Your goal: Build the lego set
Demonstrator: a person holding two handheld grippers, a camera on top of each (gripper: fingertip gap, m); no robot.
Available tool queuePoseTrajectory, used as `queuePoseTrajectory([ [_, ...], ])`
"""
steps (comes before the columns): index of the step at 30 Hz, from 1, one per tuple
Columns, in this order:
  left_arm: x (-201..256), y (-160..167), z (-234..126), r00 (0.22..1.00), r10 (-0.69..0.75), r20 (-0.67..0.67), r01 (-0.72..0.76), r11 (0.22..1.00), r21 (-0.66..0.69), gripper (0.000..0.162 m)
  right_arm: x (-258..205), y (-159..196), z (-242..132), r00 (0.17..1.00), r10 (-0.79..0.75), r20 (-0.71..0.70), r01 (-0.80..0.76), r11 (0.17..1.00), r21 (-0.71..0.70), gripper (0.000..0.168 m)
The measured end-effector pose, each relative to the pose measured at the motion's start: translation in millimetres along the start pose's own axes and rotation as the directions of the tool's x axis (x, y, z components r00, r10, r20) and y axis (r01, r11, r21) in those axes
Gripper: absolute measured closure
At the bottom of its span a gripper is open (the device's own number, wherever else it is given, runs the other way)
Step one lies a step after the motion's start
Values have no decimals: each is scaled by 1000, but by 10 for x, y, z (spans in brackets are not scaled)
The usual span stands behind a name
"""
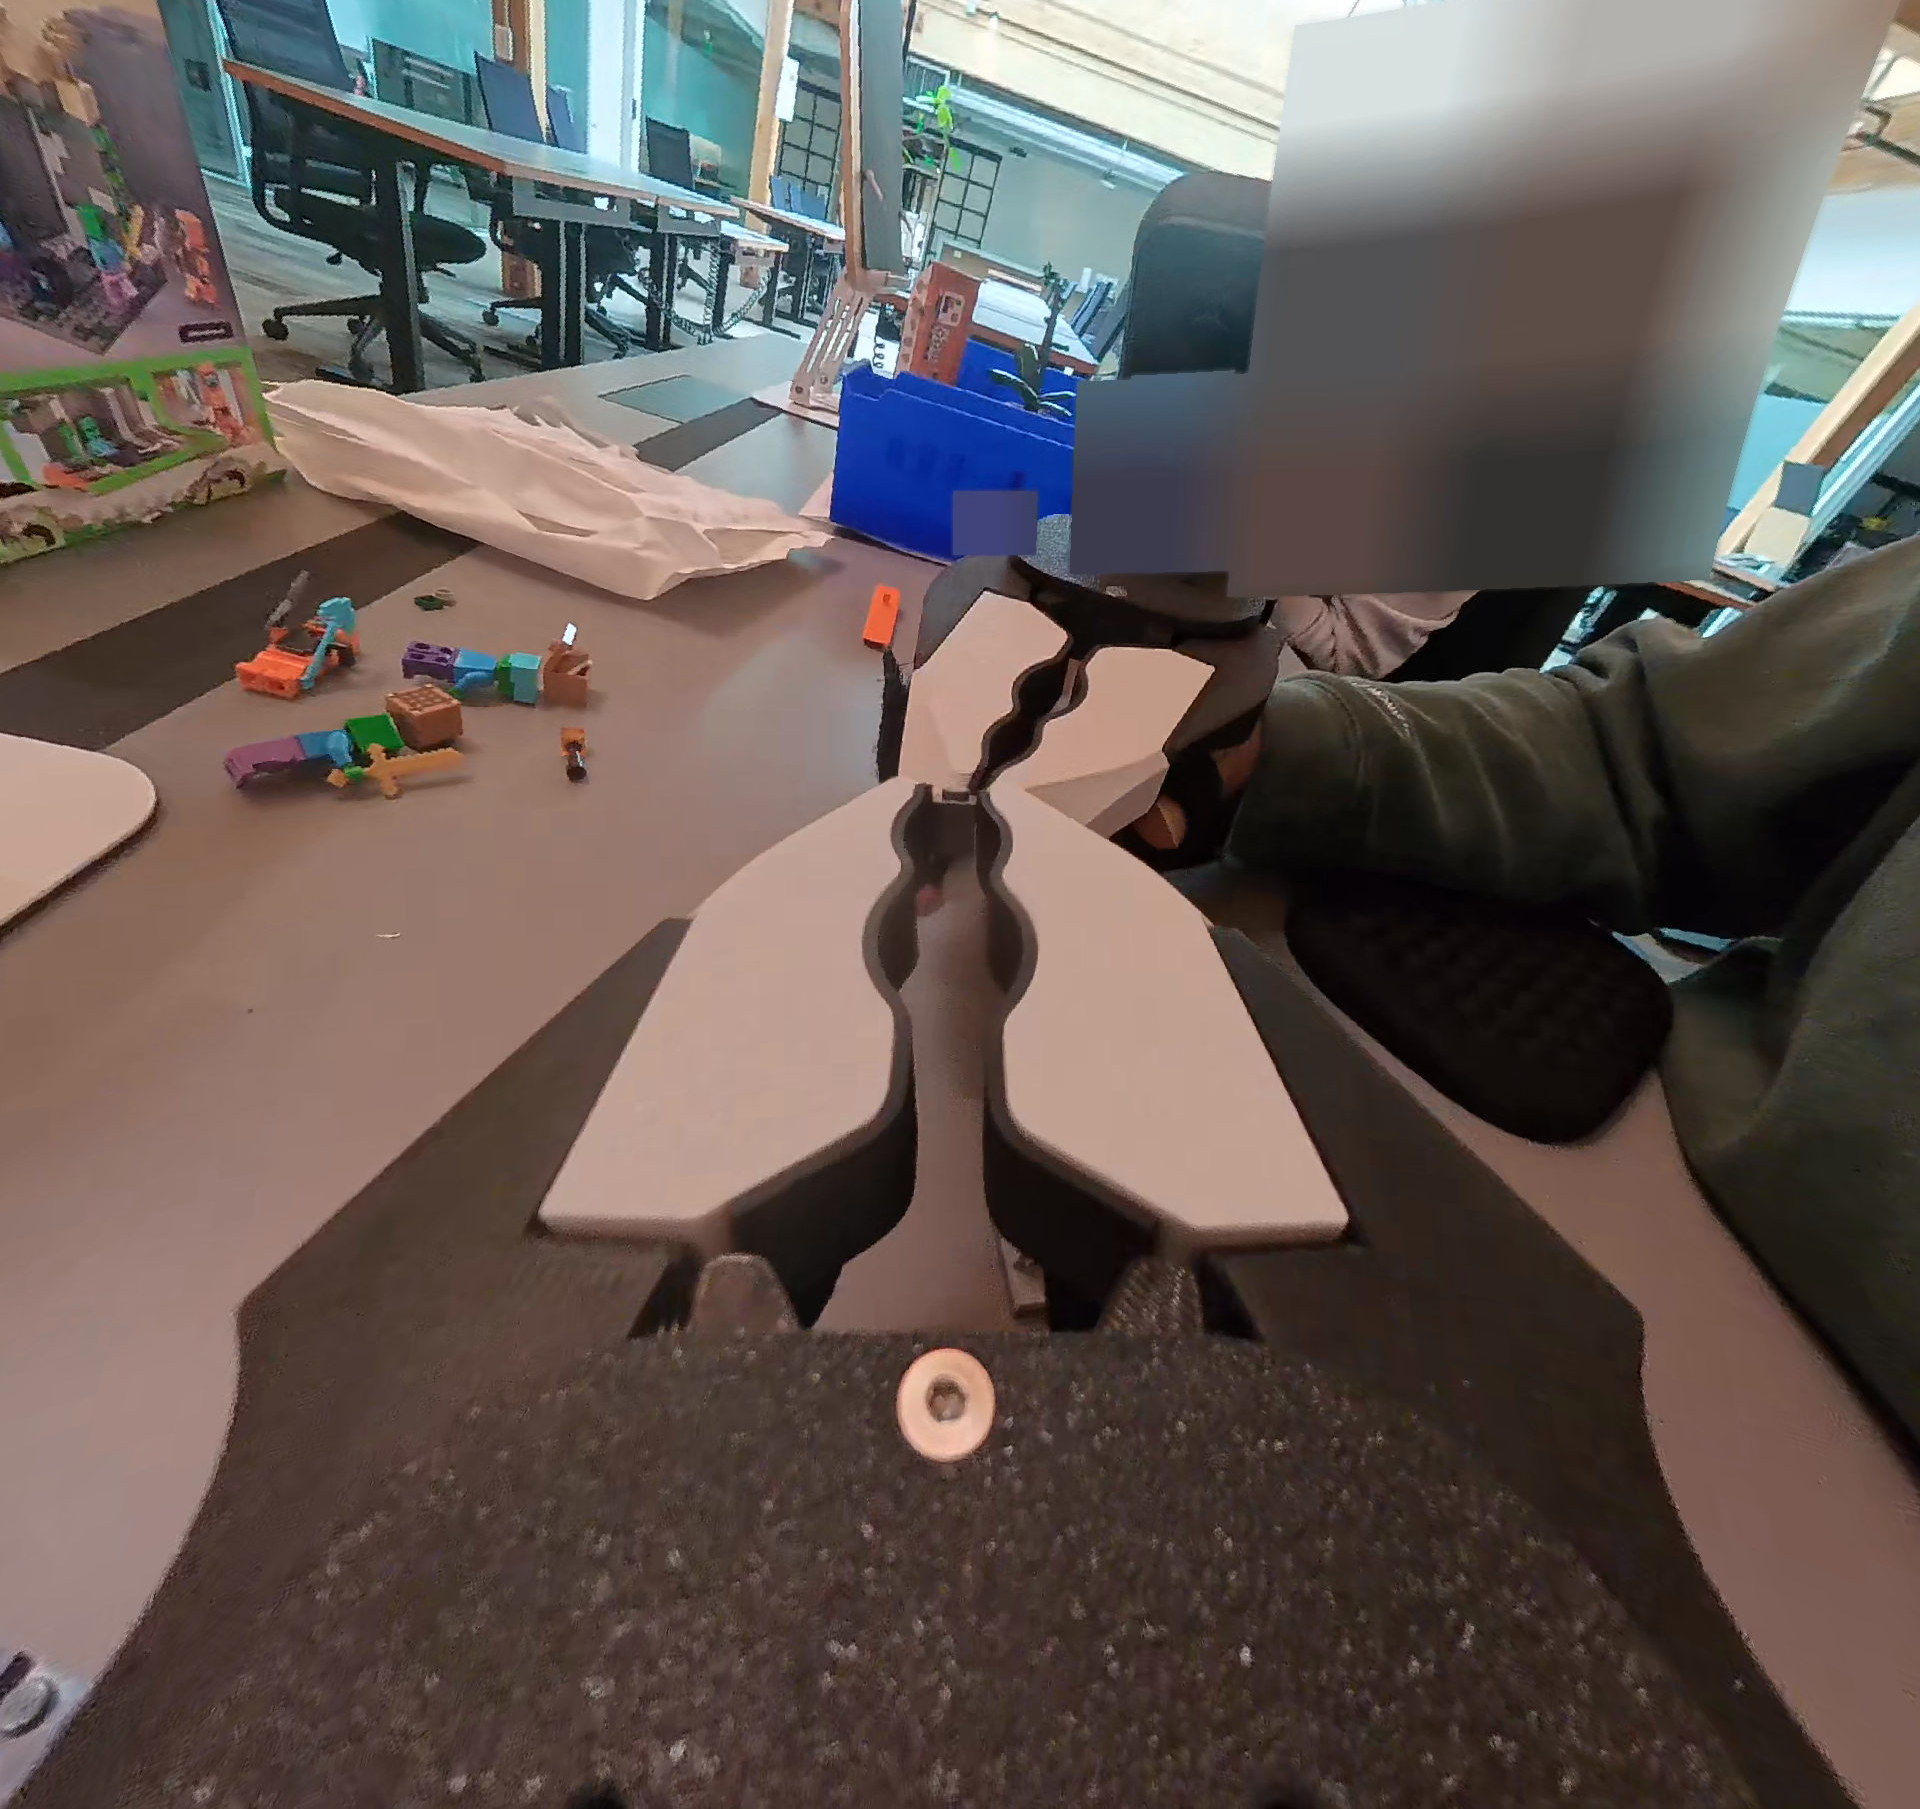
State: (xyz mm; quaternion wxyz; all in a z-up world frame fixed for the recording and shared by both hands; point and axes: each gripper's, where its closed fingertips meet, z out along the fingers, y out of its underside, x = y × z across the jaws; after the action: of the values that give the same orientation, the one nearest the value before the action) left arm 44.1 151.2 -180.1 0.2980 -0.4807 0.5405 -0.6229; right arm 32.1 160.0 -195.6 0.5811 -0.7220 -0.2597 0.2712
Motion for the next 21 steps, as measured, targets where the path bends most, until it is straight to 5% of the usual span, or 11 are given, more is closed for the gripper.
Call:
queuePoseTrajectory([
  [21,65,-163,-88,999,-23,-28,26,994,109,155,-81,-275,-55,988,133,77,-145,972,182,168],
])
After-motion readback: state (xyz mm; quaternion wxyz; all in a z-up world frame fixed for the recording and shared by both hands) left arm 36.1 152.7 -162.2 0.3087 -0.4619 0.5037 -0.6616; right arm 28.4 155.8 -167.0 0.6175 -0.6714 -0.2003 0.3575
